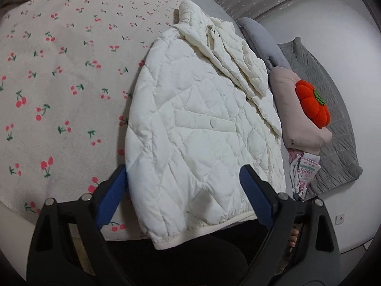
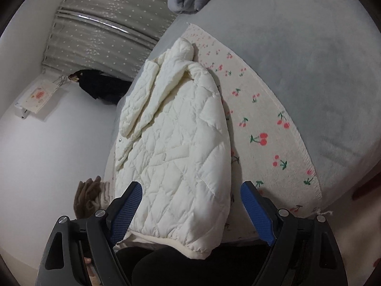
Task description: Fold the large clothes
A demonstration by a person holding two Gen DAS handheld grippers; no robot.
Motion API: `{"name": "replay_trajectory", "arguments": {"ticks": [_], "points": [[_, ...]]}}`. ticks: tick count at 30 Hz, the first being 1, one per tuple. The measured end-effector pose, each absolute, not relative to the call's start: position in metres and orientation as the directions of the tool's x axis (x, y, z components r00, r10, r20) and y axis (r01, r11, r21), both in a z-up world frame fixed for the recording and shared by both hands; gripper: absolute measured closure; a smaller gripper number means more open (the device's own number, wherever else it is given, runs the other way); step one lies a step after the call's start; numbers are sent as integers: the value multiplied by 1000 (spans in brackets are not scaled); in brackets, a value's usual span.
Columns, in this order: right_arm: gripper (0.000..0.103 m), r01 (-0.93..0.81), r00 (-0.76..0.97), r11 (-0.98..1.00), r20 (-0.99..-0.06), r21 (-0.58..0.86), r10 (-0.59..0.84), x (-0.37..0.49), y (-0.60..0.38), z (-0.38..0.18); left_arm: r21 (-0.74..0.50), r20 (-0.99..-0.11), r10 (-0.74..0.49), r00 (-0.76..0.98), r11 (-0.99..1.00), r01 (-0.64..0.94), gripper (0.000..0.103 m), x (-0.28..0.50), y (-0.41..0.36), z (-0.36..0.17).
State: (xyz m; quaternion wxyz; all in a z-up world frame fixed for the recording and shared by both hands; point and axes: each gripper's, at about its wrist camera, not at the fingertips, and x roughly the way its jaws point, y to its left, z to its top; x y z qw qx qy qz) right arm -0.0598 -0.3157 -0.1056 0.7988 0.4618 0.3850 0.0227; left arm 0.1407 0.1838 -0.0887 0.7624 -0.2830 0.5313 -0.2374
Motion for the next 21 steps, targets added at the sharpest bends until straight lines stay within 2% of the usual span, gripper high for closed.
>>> {"name": "replay_trajectory", "arguments": {"ticks": [4, 7, 11, 12, 14, 15, 17, 19, 21], "points": [[22, 297, 704, 529, -556, 795, 441, -62, -311, -117, -768, -601, -741, 300, 639, 40, 17, 136, 189, -105], [30, 267, 700, 473, -506, 840, 504, -60, -305, -125, -823, -540, -793, 284, 567, 18, 23, 132, 190, -113], [42, 270, 685, 432, -487, 861, 541, -52, -297, -138, -855, -498, -830, 252, 519, 19, 32, 126, 186, -118], [44, 270, 685, 420, -480, 866, 549, -50, -294, -140, -859, -493, -836, 243, 512, 19, 37, 124, 185, -119], [55, 272, 685, 409, -474, 871, 554, -49, -291, -143, -864, -488, -843, 226, 503, 12, 48, 122, 181, -123], [59, 277, 681, 410, -479, 869, 554, -47, -290, -145, -865, -489, -843, 224, 501, -4, 59, 123, 180, -126], [75, 292, 679, 418, -495, 860, 542, -47, -288, -146, -875, -479, -846, 235, 482, -48, 69, 123, 181, -130], [81, 295, 687, 430, -502, 853, 525, -47, -285, -145, -878, -475, -841, 259, 475, -65, 84, 121, 182, -131], [85, 293, 698, 439, -504, 849, 509, -48, -282, -143, -877, -471, -832, 293, 477, -58, 87, 117, 181, -125]]}}
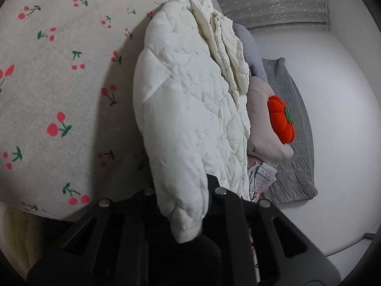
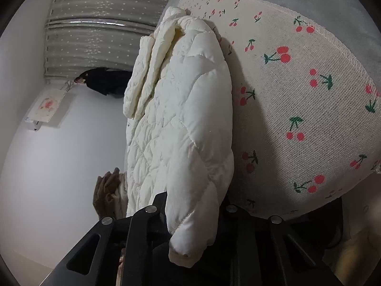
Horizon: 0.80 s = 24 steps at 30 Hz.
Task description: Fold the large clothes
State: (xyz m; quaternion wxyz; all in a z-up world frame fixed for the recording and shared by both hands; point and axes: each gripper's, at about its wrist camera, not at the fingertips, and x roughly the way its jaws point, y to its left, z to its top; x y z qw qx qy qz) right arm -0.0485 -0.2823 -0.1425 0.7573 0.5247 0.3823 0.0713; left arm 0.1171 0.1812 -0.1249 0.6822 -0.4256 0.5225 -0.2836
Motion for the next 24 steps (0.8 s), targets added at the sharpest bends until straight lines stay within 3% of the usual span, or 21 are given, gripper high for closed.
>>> {"name": "replay_trajectory", "arguments": {"ticks": [8, 24], "points": [[92, 167, 766, 433, -394, 886, 509, -54, -276, -116, -882, -395, -820, 415, 465, 79, 92, 100, 178, -68], [92, -128, 860, 553, -186, 824, 476, -101, -263, 0, -813, -192, -829, 525, 434, 389, 94, 53, 188, 46]]}}
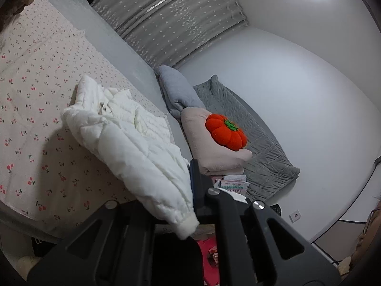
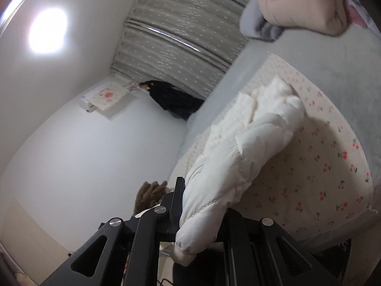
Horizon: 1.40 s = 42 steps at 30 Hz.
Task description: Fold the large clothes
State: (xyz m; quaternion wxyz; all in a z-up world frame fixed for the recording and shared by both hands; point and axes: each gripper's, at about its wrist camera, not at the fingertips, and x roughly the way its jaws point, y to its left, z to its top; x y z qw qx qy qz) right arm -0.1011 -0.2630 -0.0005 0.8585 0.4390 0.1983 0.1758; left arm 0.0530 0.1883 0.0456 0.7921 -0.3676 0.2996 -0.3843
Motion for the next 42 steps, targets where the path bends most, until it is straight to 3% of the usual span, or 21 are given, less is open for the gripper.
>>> {"name": "replay_trajectory", "arguments": {"ticks": [10, 15, 21, 28, 31, 36, 39, 40, 41, 42], "points": [[92, -151, 855, 543, -166, 826, 491, -20, -290, 32, -767, -181, -795, 579, 483, 422, 94, 141, 167, 84], [92, -91, 871, 584, -220, 806, 439, 55, -304, 51, -742, -254, -741, 621, 561, 366, 93, 227, 144, 91], [90, 21, 879, 595, -299, 803, 372, 149, -321, 30, -699, -393, -658, 643, 668, 256, 91, 328, 112, 49], [89, 204, 841, 602, -453, 772, 296, 230, -341, -51, -573, -577, -544, 609, 801, 173, 88, 403, 84, -49], [89, 237, 825, 632, -497, 738, 270, 248, -343, -85, -550, -589, -533, 607, 815, 183, 88, 412, 80, -77], [89, 235, 822, 662, -509, 712, 255, 255, -340, -99, -517, -614, -511, 602, 836, 183, 87, 411, 74, -74], [82, 222, 810, 681, -521, 697, 269, 249, -335, -88, -477, -648, -492, 582, 857, 194, 82, 404, 69, -60], [75, 209, 809, 688, -518, 695, 277, 246, -333, -83, -464, -651, -484, 585, 863, 197, 78, 399, 66, -52], [62, 186, 813, 696, -507, 694, 288, 239, -330, -76, -454, -649, -476, 593, 868, 199, 75, 394, 64, -44], [53, 173, 820, 703, -496, 689, 285, 237, -330, -70, -446, -648, -469, 601, 873, 200, 64, 388, 62, -35]]}}
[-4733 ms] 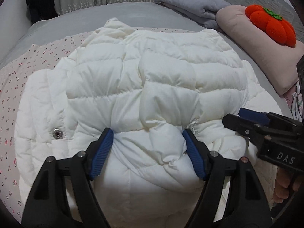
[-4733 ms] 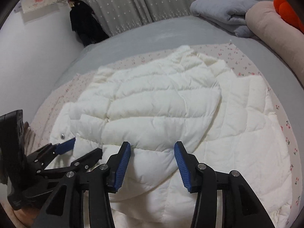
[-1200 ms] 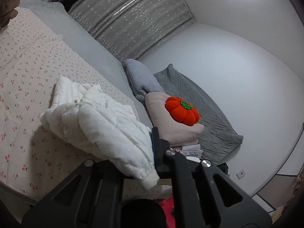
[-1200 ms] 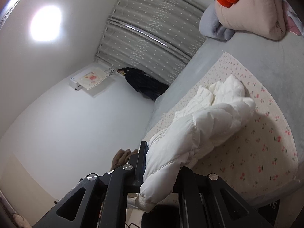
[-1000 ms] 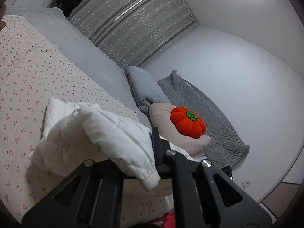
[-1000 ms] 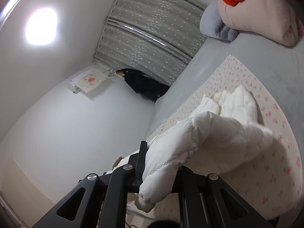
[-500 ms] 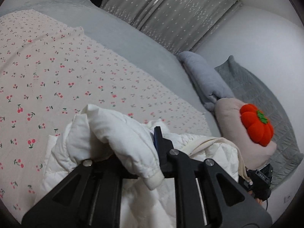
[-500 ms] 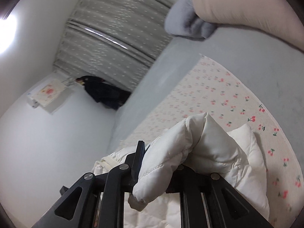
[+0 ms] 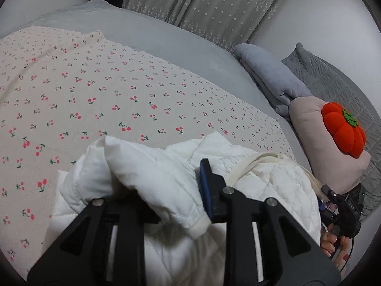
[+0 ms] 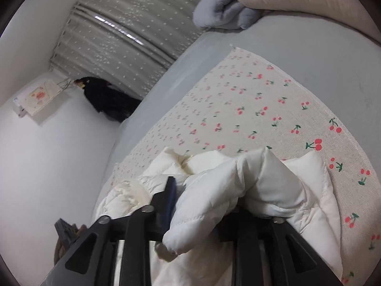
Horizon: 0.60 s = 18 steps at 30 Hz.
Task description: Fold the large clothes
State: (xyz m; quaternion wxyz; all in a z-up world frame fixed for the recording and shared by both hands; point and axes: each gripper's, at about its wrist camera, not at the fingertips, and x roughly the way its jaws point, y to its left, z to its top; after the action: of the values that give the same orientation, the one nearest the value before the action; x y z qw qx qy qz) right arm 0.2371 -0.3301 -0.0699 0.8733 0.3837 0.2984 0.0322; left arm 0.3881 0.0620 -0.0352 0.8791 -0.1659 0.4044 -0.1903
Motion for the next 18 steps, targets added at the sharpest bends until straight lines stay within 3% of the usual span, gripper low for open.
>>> {"name": "replay_trajectory", "arguments": {"ticks": [1, 2, 3, 6, 11, 14, 18], "points": [[36, 166, 828, 717, -491, 677, 271, 230, -328, -63, -440, -642, -468, 608, 874, 208, 42, 382, 61, -27], [27, 170, 839, 739, -489, 652, 238, 226, -325, -53, -429, -632, -464, 620, 876, 219, 28, 375, 59, -17], [27, 171, 851, 769, -486, 616, 200, 219, -320, -42, -403, -616, -446, 650, 887, 227, 15, 367, 55, -8], [26, 167, 844, 850, -518, 499, 139, 211, -297, -19, -269, -570, -397, 719, 918, 293, 14, 345, 29, 13], [26, 69, 810, 970, -581, 231, 81, 234, -224, 1, -49, -621, -387, 682, 887, 459, 13, 341, -50, 5], [26, 51, 778, 994, -628, 95, 20, 262, -194, -10, 66, -664, -301, 685, 889, 454, 13, 356, -76, -18], [26, 89, 699, 995, -714, 37, -37, 298, -199, -51, -1, -709, -289, 644, 913, 409, 6, 385, -67, -47]]}}
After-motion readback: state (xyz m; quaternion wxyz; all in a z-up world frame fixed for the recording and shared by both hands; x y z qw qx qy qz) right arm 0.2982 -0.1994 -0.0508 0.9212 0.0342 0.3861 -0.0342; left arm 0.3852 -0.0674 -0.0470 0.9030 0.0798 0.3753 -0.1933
